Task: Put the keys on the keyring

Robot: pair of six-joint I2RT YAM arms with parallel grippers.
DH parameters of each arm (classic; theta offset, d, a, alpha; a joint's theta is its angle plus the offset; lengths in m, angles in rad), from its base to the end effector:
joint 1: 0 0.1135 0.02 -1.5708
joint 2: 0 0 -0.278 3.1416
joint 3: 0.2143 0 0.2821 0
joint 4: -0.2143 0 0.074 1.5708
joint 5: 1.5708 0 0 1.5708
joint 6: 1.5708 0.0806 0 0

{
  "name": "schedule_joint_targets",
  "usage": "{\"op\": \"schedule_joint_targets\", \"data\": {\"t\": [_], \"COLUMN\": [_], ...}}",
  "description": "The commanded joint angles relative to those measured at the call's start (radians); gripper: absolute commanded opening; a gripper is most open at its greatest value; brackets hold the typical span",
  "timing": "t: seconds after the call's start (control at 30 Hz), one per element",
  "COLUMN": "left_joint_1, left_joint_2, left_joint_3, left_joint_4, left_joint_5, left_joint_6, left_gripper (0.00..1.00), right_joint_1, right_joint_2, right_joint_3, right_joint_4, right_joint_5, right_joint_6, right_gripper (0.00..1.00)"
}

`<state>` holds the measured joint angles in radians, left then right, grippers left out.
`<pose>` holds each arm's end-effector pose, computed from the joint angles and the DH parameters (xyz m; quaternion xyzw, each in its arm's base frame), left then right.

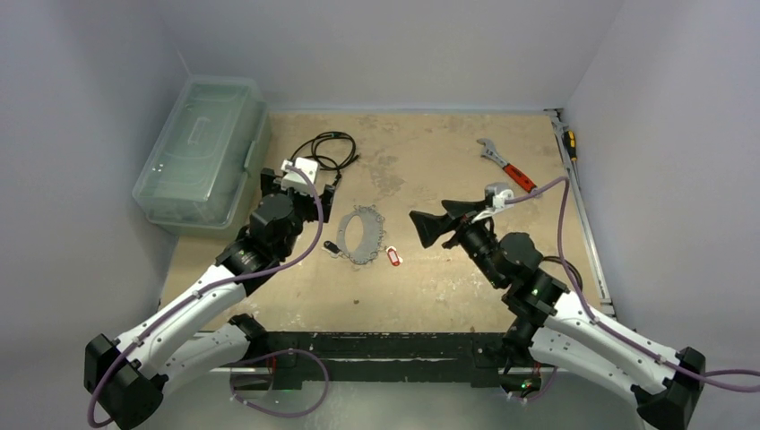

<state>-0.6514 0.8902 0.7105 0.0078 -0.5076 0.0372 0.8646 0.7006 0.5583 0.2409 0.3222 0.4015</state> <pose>0.2379 -0.1321 0.3146 0.0979 0.7518 -0.0052 0.6521 0.1742 0.1650 0.3278 -0.0364 0.6723 0.3459 0.6535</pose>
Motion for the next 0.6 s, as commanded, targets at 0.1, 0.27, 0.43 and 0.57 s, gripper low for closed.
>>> {"op": "schedule_joint_targets", "data": {"t": [0.1,0.27,0.43,0.57], "left_joint_1": [-0.001,-0.001,0.0,-0.001], "left_joint_2": [-0.007,-0.006,-0.01,0.0], "left_joint_3": [0.025,0.027,0.025,0.027], "left_joint_4": [0.021,0.017,0.02,0.023], "left_joint_5": [-0.061,-0.076,-0.074,-0.068], "left_joint_6": [0.024,0.037,0.041,0.043], "left_gripper": [0.99,0.99,0.99,0.99], "right_joint_1": [0.004,0.004,0.004,0.004], "right_joint_2": [-0.121,-0.189,-0.225,-0.24], "right_joint_3": [-0.032,-0.05,-0.068,-0.089], "right_joint_4": [0.001,-0.051,-0.057,-0.028], "right_joint_5": [-0.061,-0.062,-0.056,-0.015], "right_joint_6": [0.048,0.051,0.034,0.054], "right_gripper": [0.99,0.99,0.99,0.99]}}
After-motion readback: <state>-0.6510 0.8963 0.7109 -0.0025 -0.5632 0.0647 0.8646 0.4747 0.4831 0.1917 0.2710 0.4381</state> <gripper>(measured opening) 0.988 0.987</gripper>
